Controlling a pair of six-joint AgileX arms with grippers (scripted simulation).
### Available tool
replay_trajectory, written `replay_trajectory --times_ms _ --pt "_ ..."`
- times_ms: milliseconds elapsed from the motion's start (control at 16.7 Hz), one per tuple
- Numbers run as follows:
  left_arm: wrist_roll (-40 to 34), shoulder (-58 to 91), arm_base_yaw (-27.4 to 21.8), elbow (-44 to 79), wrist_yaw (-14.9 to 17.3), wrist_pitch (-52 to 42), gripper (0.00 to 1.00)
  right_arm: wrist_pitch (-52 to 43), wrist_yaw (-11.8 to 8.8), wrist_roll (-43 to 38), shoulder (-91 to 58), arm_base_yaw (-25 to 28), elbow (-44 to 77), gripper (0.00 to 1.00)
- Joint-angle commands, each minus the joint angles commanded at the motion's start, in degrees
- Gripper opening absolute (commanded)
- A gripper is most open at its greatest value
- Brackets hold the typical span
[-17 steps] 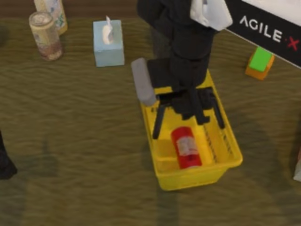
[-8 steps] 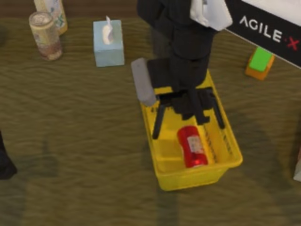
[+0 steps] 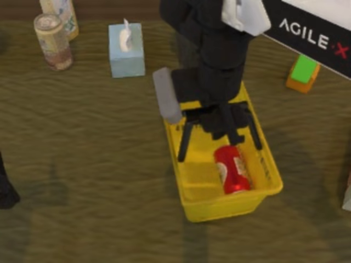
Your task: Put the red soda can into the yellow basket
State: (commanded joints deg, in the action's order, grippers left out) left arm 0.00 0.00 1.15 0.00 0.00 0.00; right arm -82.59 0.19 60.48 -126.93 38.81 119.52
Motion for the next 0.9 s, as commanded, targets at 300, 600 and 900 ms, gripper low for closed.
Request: replay_trajectory --times_ms 300,600,900 --pt "0.0 0.0 0.0 0.0 0.0 0.0 1.00 0.0 0.0 0.0 0.0 0.0 0.0 0.00" --pt "0.0 0.0 0.0 0.0 0.0 0.0 1.00 0.0 0.0 0.0 0.0 0.0 0.0 0.00" --pt "0.0 0.0 0.0 0.0 0.0 0.0 1.00 -4.4 0.0 0.9 0.0 -0.6 4.3 0.00"
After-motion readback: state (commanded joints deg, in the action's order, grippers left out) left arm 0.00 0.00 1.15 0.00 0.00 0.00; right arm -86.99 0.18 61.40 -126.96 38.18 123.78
